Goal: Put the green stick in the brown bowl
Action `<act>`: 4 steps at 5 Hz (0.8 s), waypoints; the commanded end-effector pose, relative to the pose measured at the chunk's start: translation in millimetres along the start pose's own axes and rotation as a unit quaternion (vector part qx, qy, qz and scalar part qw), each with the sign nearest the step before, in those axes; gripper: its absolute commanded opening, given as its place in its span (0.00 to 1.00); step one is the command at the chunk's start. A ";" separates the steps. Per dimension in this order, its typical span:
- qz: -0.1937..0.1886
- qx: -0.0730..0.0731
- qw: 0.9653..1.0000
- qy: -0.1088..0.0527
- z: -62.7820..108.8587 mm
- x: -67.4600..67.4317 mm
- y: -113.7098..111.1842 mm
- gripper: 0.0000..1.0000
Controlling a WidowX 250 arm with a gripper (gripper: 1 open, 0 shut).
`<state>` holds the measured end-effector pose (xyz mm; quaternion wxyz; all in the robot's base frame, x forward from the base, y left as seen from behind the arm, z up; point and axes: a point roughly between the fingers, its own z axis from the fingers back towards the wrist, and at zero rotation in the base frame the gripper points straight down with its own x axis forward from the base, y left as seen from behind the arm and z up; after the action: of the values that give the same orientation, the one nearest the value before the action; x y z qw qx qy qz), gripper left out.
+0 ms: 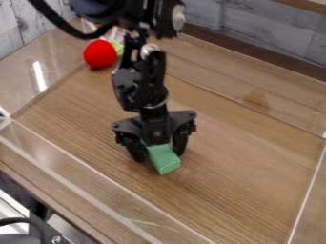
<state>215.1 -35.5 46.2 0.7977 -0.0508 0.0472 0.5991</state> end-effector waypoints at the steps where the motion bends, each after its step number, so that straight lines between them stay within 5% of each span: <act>1: -0.010 -0.009 1.000 0.002 1.1 7.5 4.3 1.00; 4: 0.001 -0.024 1.000 0.008 -10.3 12.3 16.8 1.00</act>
<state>199.9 -22.0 30.9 0.7976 -0.0700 0.0453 0.5974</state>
